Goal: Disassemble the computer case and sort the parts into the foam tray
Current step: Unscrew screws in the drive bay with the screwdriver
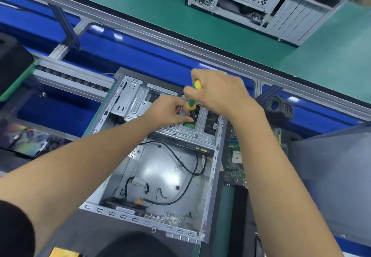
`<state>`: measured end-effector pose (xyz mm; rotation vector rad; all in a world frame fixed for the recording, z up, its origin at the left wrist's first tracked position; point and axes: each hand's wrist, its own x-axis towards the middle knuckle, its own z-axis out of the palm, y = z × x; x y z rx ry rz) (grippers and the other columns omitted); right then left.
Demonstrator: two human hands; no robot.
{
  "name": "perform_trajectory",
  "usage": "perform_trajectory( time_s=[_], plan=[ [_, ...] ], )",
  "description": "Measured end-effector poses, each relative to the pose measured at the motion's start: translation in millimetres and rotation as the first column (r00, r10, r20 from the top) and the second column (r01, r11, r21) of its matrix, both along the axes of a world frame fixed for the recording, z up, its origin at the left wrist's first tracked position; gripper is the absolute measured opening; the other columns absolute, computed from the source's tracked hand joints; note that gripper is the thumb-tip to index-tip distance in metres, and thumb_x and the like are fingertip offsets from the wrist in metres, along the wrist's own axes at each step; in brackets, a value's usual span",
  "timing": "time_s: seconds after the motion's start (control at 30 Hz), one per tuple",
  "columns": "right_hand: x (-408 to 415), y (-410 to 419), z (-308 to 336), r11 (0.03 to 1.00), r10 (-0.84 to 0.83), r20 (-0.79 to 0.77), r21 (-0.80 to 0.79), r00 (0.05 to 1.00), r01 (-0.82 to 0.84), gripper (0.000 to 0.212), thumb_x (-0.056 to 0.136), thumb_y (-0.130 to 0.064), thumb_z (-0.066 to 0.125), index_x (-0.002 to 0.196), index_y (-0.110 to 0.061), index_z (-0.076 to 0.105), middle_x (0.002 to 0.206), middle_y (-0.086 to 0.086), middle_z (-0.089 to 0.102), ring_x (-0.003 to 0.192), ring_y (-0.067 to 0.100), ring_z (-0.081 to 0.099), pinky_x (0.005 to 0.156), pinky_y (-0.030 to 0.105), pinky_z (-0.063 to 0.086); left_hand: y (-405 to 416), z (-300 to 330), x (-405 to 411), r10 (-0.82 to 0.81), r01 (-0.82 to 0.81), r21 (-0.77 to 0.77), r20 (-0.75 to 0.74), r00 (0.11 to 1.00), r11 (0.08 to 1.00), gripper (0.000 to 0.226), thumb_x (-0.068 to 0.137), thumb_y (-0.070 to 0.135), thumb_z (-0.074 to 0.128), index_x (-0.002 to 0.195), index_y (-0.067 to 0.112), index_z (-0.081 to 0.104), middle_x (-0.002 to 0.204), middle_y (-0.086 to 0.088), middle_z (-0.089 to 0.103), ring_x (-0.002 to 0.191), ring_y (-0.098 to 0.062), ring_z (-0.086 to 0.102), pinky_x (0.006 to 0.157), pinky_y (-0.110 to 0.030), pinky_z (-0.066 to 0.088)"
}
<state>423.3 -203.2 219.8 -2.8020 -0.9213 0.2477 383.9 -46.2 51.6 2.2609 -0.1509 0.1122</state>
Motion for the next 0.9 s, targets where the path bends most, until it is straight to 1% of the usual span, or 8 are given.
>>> perform_trajectory(
  time_s=[0.17, 0.27, 0.37, 0.47, 0.63, 0.7, 0.77, 0.9],
  plan=[
    [1, -7, 12, 0.993, 0.100, -0.020, -0.060, 0.995, -0.101, 0.009, 0.079, -0.030, 0.058, 0.087, -0.027, 0.058, 0.082, -0.009, 0.059, 0.079, 0.018, 0.051, 0.055, 0.029, 0.023, 1, 4, 1, -0.013, 0.013, 0.000, -0.075, 0.997, 1.000, 0.027, 0.072, 0.058, 0.085, 0.068, 0.047, 0.061, 0.057, 0.020, 0.051, 0.051, -0.005, 0.045, 0.051, -0.028, 0.034],
    [4, -9, 25, 0.984, 0.140, -0.088, -0.099, 0.986, -0.149, 0.021, 0.074, -0.018, 0.061, 0.090, -0.032, 0.061, 0.092, -0.010, 0.058, 0.080, 0.016, 0.052, 0.057, 0.029, 0.027, 5, 8, 2, -0.079, 0.084, 0.031, -0.131, 0.988, 0.996, 0.022, 0.077, 0.051, 0.085, 0.075, 0.040, 0.067, 0.054, 0.017, 0.046, 0.051, -0.004, 0.042, 0.051, -0.022, 0.029],
    [5, -7, 23, 0.968, 0.158, -0.033, -0.192, 0.987, -0.161, 0.011, 0.083, -0.031, 0.060, 0.092, -0.029, 0.053, 0.079, -0.009, 0.054, 0.070, 0.011, 0.048, 0.055, 0.031, 0.024, 11, 16, 8, -0.160, 0.174, 0.064, -0.187, 0.969, 0.983, 0.018, 0.080, 0.044, 0.085, 0.079, 0.034, 0.071, 0.053, 0.013, 0.043, 0.051, -0.005, 0.042, 0.051, -0.019, 0.030],
    [4, -2, 17, 0.972, 0.164, 0.091, -0.184, 0.982, -0.145, 0.029, 0.094, -0.049, 0.045, 0.079, -0.024, 0.043, 0.072, -0.005, 0.049, 0.063, 0.012, 0.042, 0.055, 0.034, 0.021, 13, 25, 16, -0.216, 0.252, 0.126, -0.245, 0.945, 0.960, 0.023, 0.079, 0.046, 0.085, 0.071, 0.048, 0.063, 0.059, 0.009, 0.050, 0.054, -0.004, 0.046, 0.052, -0.019, 0.033],
    [5, -6, 18, 0.959, 0.255, 0.002, -0.130, 0.967, -0.253, 0.009, 0.079, -0.029, 0.061, 0.084, -0.028, 0.054, 0.080, -0.009, 0.053, 0.072, 0.010, 0.048, 0.056, 0.031, 0.025, 12, 26, 18, -0.229, 0.288, 0.238, -0.245, 0.942, 0.928, 0.022, 0.086, 0.045, 0.079, 0.078, 0.040, 0.058, 0.064, 0.009, 0.051, 0.059, 0.003, 0.051, 0.052, -0.016, 0.032],
    [4, -9, 19, 0.955, 0.276, -0.041, -0.101, 0.960, -0.279, 0.018, 0.074, -0.020, 0.062, 0.087, -0.031, 0.057, 0.085, -0.010, 0.047, 0.071, 0.006, 0.046, 0.055, 0.030, 0.025, 13, 26, 16, -0.250, 0.311, 0.276, -0.236, 0.939, 0.910, 0.017, 0.090, 0.042, 0.075, 0.091, 0.029, 0.063, 0.066, 0.008, 0.053, 0.060, -0.002, 0.051, 0.053, -0.016, 0.030],
    [4, -10, 19, 0.945, 0.294, -0.017, -0.146, 0.956, -0.293, 0.019, 0.077, -0.028, 0.063, 0.092, -0.033, 0.053, 0.085, -0.011, 0.046, 0.069, 0.002, 0.042, 0.055, 0.029, 0.023, 12, 27, 16, -0.276, 0.346, 0.339, -0.237, 0.931, 0.875, 0.020, 0.096, 0.038, 0.069, 0.100, 0.021, 0.061, 0.065, 0.010, 0.053, 0.060, -0.001, 0.049, 0.055, -0.019, 0.030],
    [7, -10, 19, 0.921, 0.327, 0.090, -0.251, 0.941, -0.296, 0.022, 0.083, -0.047, 0.063, 0.088, -0.030, 0.051, 0.074, -0.012, 0.055, 0.064, 0.002, 0.042, 0.053, 0.030, 0.021, 4, 35, 14, -0.296, 0.422, 0.473, -0.320, 0.900, 0.773, 0.011, 0.103, 0.034, 0.056, 0.097, 0.028, 0.048, 0.071, 0.016, 0.052, 0.064, 0.001, 0.047, 0.063, -0.033, 0.033]
  ],
)
